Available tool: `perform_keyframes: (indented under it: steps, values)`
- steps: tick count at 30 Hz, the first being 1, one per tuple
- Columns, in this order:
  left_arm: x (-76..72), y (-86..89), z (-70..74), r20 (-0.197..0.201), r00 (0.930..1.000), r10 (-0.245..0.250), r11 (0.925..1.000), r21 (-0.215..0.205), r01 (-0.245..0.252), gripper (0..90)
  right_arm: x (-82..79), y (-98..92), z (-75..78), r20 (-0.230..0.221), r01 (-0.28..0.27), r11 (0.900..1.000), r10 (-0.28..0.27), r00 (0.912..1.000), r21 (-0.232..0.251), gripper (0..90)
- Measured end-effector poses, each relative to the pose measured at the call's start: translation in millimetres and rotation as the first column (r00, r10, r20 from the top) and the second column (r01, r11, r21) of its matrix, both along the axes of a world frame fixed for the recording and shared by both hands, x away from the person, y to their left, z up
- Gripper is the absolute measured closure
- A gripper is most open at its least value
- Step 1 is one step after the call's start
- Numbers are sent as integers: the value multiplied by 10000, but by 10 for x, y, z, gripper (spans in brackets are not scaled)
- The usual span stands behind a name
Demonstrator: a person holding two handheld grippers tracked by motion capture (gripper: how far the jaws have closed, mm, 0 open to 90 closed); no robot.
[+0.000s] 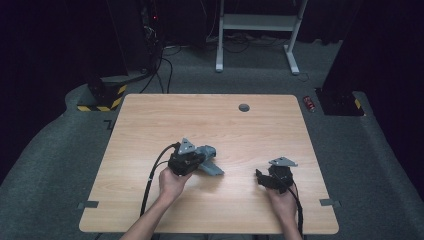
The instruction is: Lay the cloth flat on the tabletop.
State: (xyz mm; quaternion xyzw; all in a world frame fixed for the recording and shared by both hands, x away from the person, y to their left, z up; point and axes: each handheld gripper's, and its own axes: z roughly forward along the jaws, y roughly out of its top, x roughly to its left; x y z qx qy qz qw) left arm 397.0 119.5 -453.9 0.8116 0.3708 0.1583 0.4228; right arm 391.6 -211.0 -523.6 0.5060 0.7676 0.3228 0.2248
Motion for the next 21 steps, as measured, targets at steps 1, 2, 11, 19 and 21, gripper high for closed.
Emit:
perform_keyframes:
  steps: [1, 2, 11, 19, 21]
  values:
    - [5, -26, 9, 25, 10000, -42, 9999, -149, 42, 855, 0, 0, 0, 1, 1, 10000, -1, 10000, -3, 270]
    - [13, -54, 17, 34, 9999, -99, 9998, -170, 100, 855, 0, -1, 0, 1, -7, 10000, 7, 10000, -13, 270]
    - [137, -285, -142, -506, 9982, -317, 9995, -95, 313, 835, -1, 1, 1, -12, 12, 10000, -12, 10000, 8, 270]
    - [118, -340, -254, -528, 9979, -368, 9985, 380, 388, 736, -9, 1, 4, 38, -99, 9999, 99, 9999, 36, 339]
    - [95, -309, -251, -550, 9980, -313, 9989, 346, 332, 674, -12, 0, 5, 82, -163, 9999, 162, 9998, 36, 371]
